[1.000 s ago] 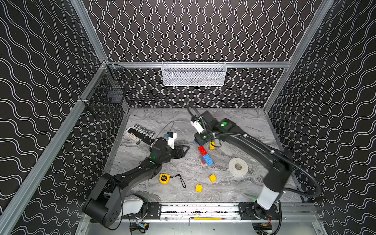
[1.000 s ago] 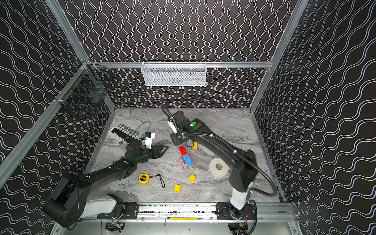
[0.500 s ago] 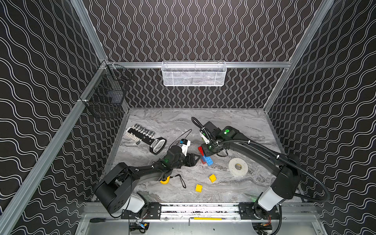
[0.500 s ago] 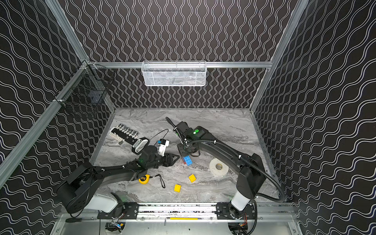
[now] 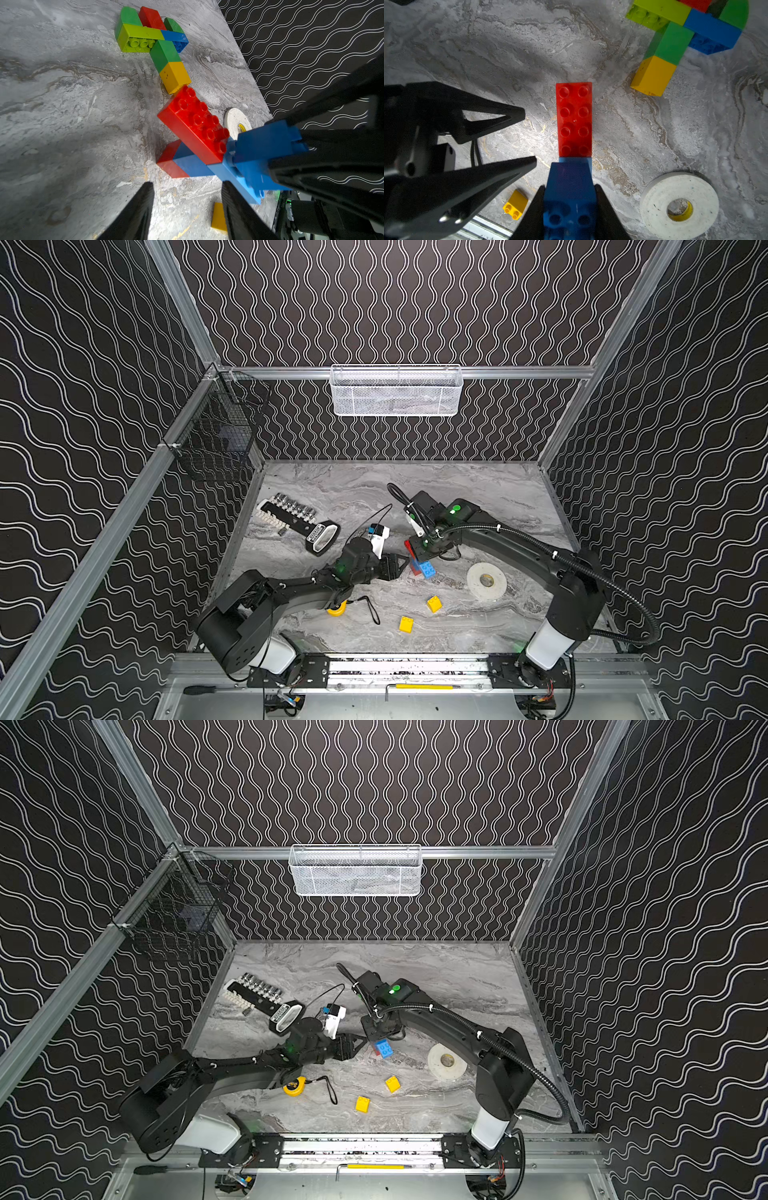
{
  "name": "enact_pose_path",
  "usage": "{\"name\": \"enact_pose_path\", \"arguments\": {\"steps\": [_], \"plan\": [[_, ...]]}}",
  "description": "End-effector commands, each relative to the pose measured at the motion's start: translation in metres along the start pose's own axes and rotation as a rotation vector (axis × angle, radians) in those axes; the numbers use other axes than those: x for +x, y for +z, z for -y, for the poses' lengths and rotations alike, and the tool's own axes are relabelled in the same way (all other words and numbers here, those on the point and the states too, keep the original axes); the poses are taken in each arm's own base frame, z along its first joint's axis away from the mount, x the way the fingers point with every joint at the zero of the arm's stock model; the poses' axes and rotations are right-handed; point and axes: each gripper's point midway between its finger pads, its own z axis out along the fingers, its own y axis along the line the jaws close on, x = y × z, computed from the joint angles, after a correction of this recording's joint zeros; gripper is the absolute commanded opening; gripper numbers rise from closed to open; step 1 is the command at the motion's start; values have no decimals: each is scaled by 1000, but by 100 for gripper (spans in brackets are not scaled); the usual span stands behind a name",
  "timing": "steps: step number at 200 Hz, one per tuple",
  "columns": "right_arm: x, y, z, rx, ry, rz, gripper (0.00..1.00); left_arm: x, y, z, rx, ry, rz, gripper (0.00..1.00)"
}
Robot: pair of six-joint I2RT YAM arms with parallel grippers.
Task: Assemble a fork with lego
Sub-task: Assemble the lego brick with the lego brick.
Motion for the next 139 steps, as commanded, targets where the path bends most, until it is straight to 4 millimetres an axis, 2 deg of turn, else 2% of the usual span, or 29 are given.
{"name": "enact_pose_path", "arguments": {"steps": [1,68,139], "plan": [[-5,0,0,12,-28,10,0,-6,1,3,11,13,23,57],[-5,3,3,26,-78,-18,0,-7,1,4,9,17,21,57],[5,16,7,26,-74,-72,0,-6,1,3,5,17,19,57]]}}
